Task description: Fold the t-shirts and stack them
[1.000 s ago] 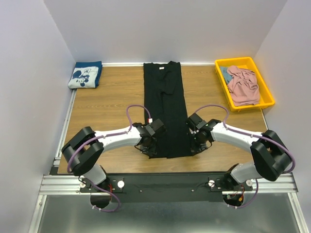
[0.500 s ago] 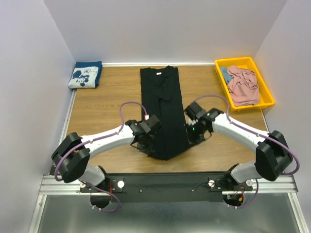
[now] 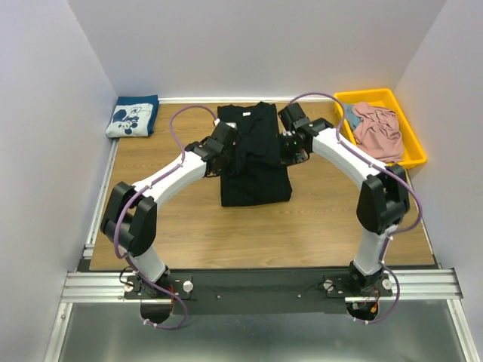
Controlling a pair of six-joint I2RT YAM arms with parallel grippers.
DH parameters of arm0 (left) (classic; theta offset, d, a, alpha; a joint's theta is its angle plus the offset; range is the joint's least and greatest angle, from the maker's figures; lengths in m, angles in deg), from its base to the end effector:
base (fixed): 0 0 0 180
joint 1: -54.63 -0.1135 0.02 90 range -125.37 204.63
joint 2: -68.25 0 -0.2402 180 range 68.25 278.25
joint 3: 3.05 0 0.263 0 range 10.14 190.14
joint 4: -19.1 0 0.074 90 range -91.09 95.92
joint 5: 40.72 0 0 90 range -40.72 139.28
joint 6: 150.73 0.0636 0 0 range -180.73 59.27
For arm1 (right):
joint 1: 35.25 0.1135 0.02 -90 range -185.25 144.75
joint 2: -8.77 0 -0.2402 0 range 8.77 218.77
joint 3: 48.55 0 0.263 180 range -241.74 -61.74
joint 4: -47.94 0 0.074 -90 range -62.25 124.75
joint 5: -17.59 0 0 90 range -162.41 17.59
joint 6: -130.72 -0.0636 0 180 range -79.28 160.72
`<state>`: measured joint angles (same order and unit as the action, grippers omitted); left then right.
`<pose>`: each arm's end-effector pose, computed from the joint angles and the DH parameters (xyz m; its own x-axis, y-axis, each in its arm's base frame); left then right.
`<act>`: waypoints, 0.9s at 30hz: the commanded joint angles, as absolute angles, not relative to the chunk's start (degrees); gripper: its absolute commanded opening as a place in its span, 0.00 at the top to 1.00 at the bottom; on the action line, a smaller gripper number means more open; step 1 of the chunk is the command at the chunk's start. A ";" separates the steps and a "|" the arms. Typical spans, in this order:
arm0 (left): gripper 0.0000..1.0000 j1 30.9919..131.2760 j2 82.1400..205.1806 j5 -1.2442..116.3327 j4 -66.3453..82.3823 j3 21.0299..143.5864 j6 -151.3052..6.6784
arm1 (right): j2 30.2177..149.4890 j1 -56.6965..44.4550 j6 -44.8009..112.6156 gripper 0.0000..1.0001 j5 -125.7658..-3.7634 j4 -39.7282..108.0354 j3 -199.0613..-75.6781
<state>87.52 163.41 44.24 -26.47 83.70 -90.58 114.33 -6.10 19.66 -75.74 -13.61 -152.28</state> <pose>0.3243 -0.2030 0.2032 -0.8367 -0.0494 -0.5454 0.0935 0.9684 -0.2311 0.3589 0.1960 0.2136 -0.8952 -0.0885 -0.4368 -0.1520 0.9819 0.1126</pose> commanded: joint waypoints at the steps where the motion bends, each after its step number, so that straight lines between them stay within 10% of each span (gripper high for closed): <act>1: 1.00 85.14 166.68 41.20 -20.11 86.68 -86.67 | 119.94 -7.38 23.66 0.99 -80.22 -10.96 -160.33; 25: 1.00 78.98 180.93 37.42 -3.14 88.01 -82.97 | 137.18 -12.22 23.58 0.99 -80.14 -4.63 -168.35; 27: 0.99 78.98 180.84 36.11 -3.40 87.57 -83.32 | 137.27 -12.22 23.32 0.88 -79.97 -4.54 -168.78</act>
